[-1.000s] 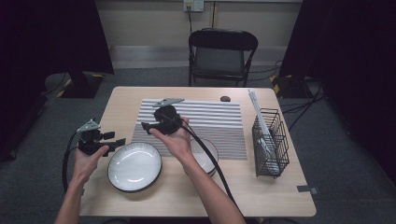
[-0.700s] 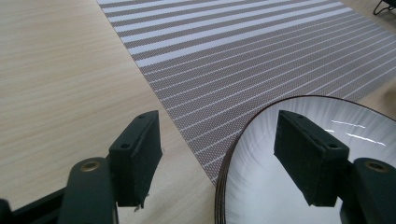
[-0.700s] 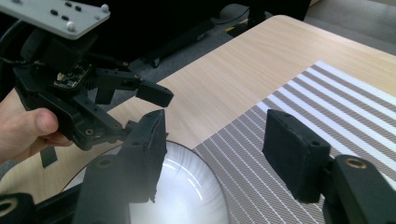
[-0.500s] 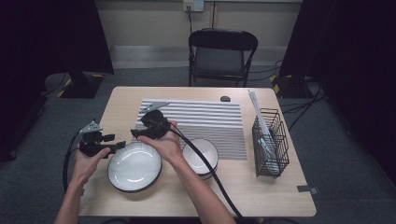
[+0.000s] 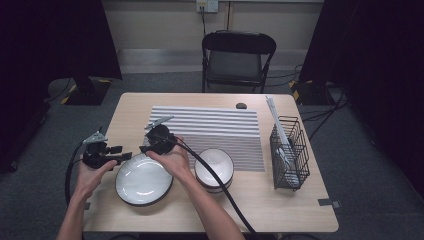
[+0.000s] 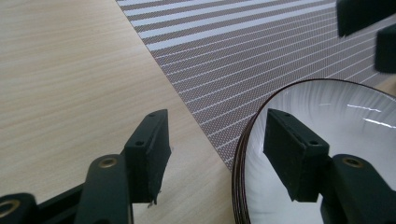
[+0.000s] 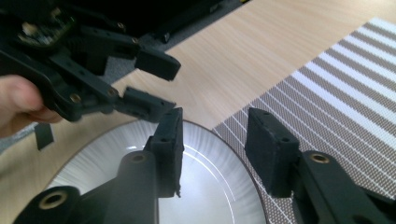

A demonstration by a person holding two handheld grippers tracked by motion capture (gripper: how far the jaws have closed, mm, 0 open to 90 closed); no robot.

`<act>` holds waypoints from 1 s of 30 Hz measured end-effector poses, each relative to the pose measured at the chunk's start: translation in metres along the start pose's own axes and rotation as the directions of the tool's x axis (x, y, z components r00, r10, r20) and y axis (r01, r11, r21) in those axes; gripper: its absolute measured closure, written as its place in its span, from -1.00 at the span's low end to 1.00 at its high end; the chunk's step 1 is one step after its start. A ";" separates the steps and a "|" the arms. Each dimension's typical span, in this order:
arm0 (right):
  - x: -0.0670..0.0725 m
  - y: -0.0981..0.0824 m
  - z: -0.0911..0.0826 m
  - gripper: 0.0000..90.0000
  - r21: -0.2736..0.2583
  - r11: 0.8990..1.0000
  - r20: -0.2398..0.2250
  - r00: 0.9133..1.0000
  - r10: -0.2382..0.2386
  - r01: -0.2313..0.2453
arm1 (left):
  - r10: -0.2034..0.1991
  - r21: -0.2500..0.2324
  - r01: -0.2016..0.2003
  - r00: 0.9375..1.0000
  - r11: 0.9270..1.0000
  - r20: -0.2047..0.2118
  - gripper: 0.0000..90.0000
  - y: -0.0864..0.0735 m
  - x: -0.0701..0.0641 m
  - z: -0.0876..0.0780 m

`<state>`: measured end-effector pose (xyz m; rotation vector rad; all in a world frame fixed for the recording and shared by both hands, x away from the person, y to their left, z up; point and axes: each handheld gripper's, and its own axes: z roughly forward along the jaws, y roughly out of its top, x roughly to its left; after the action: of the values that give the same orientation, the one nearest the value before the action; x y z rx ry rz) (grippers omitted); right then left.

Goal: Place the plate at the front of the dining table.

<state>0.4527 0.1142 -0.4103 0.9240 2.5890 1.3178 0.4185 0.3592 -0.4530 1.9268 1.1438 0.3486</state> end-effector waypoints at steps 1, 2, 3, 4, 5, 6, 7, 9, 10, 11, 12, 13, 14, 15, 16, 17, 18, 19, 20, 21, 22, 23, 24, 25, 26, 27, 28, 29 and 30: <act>-0.001 -0.001 0.002 0.30 0.006 1.000 0.002 1.000 0.003 -0.003 | 0.002 0.006 -0.002 1.000 1.000 0.001 -0.08 0.000 0.000 0.001; -0.001 -0.003 0.003 0.32 0.011 1.000 -0.003 1.000 0.003 -0.003 | 0.002 0.011 -0.002 1.000 1.000 -0.003 -0.07 -0.001 0.000 0.001; -0.001 -0.005 0.004 0.33 0.012 1.000 -0.002 1.000 0.007 -0.007 | 0.000 0.011 0.000 1.000 1.000 -0.002 -0.05 -0.002 0.000 0.002; -0.001 -0.006 0.005 0.33 0.017 1.000 0.001 1.000 0.008 -0.008 | -0.005 0.017 0.005 1.000 1.000 0.000 -0.02 -0.003 0.000 0.002; -0.002 -0.008 0.006 0.33 0.020 1.000 0.001 1.000 0.007 -0.007 | -0.008 0.021 0.008 1.000 1.000 -0.008 0.00 -0.003 0.000 0.003; -0.002 -0.010 0.007 0.31 0.025 1.000 0.005 1.000 0.010 -0.010 | -0.017 0.020 0.017 1.000 1.000 0.000 0.04 -0.004 0.001 0.003; -0.003 -0.011 0.009 0.28 0.029 0.999 0.011 1.000 0.015 -0.016 | -0.021 0.019 0.021 1.000 1.000 0.007 0.10 -0.004 0.002 0.003; -0.004 -0.013 0.010 0.24 0.037 0.999 0.027 1.000 0.008 -0.009 | -0.021 0.017 0.021 1.000 1.000 0.006 0.12 -0.005 0.002 0.003; -0.005 -0.014 0.010 0.23 0.035 0.999 0.030 1.000 0.005 -0.006 | -0.030 0.013 0.029 0.999 0.999 0.015 0.13 -0.005 0.002 0.003; -0.006 -0.015 0.010 0.23 0.037 0.999 0.034 0.999 0.017 -0.018 | -0.030 0.013 0.030 0.999 0.999 0.014 0.16 -0.005 0.002 0.003; -0.007 -0.016 0.011 0.23 0.035 0.999 0.046 0.999 0.019 -0.020 | -0.027 0.010 0.027 1.000 1.000 0.010 0.17 -0.005 0.002 0.003; -0.008 -0.017 0.011 0.24 0.036 0.999 0.047 0.999 0.024 -0.026 | -0.030 0.003 0.030 0.999 1.000 0.018 0.22 -0.005 0.001 0.003; -0.009 -0.017 0.012 0.26 0.043 0.999 0.046 0.998 0.030 -0.032 | -0.039 -0.001 0.039 0.999 0.999 0.032 0.24 -0.005 0.001 0.004; -0.010 -0.018 0.013 0.29 0.049 0.998 0.048 0.998 0.032 -0.035 | -0.031 0.006 0.031 0.999 1.000 0.028 0.27 -0.004 0.001 0.004; -0.011 -0.019 0.013 0.33 0.045 0.999 0.054 0.998 0.028 -0.030 | -0.025 0.012 0.024 0.999 1.000 0.022 0.29 -0.005 0.000 0.004; -0.011 -0.020 0.013 0.34 0.043 0.998 0.047 0.998 0.039 -0.041 | -0.025 0.014 0.024 0.999 1.000 0.031 0.30 -0.005 0.001 0.005; -0.012 -0.021 0.013 0.35 0.036 0.998 0.041 0.998 0.045 -0.047 | -0.033 0.014 0.033 0.999 0.999 0.040 0.35 -0.005 0.000 0.006; -0.012 -0.021 0.013 0.38 0.036 0.998 0.050 0.998 0.046 -0.048 | -0.024 0.019 0.023 0.999 1.000 0.035 0.38 -0.005 0.000 0.006; -0.013 -0.022 0.014 0.41 0.043 0.998 0.051 0.998 0.046 -0.049 | -0.025 0.019 0.025 0.999 1.000 0.036 0.39 -0.005 0.000 0.006; -0.014 -0.023 0.015 0.44 0.044 0.998 0.055 0.997 0.049 -0.052 | -0.028 0.016 0.027 0.999 1.000 0.043 0.41 -0.005 0.000 0.007; -0.014 -0.024 0.015 0.45 0.043 0.998 0.062 0.997 0.046 -0.049 | -0.027 0.017 0.026 0.999 1.000 0.043 0.41 -0.005 0.001 0.007; -0.015 -0.026 0.015 0.46 0.049 0.997 0.058 0.997 0.052 -0.054 | -0.028 0.019 0.027 0.999 0.999 0.047 0.41 -0.005 0.001 0.007; -0.015 -0.026 0.016 0.50 0.052 0.998 0.062 0.997 0.044 -0.047 | -0.029 0.021 0.028 0.998 0.999 0.059 0.45 -0.005 0.001 0.007; -0.015 -0.027 0.016 0.54 0.053 0.997 0.059 0.997 0.045 -0.048 | -0.028 0.022 0.027 0.998 0.999 0.058 0.49 -0.005 0.000 0.008; -0.015 -0.028 0.017 0.55 0.058 0.997 0.064 0.997 0.046 -0.050 | -0.027 0.021 0.026 0.998 0.999 0.061 0.51 -0.005 0.000 0.008; -0.016 -0.029 0.017 0.60 0.060 0.997 0.069 0.997 0.046 -0.050 | -0.028 0.021 0.027 0.997 0.999 0.068 0.55 -0.005 0.000 0.008; -0.017 -0.029 0.017 0.63 0.061 0.997 0.063 0.997 0.053 -0.056 | -0.028 0.019 0.027 0.997 0.999 0.074 0.55 -0.005 0.000 0.008; -0.017 -0.030 0.017 0.67 0.060 0.997 0.066 0.997 0.052 -0.056 | -0.023 0.020 0.022 0.996 1.000 0.084 0.56 -0.005 0.000 0.008; -0.017 -0.031 0.017 0.69 0.060 0.997 0.065 0.997 0.048 -0.052 | -0.026 0.016 0.024 0.995 1.000 0.092 0.58 -0.005 0.000 0.008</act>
<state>0.4577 0.1031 -0.4476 1.0296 2.5878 1.2061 0.4198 0.3559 -0.4618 1.9198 1.1120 0.2354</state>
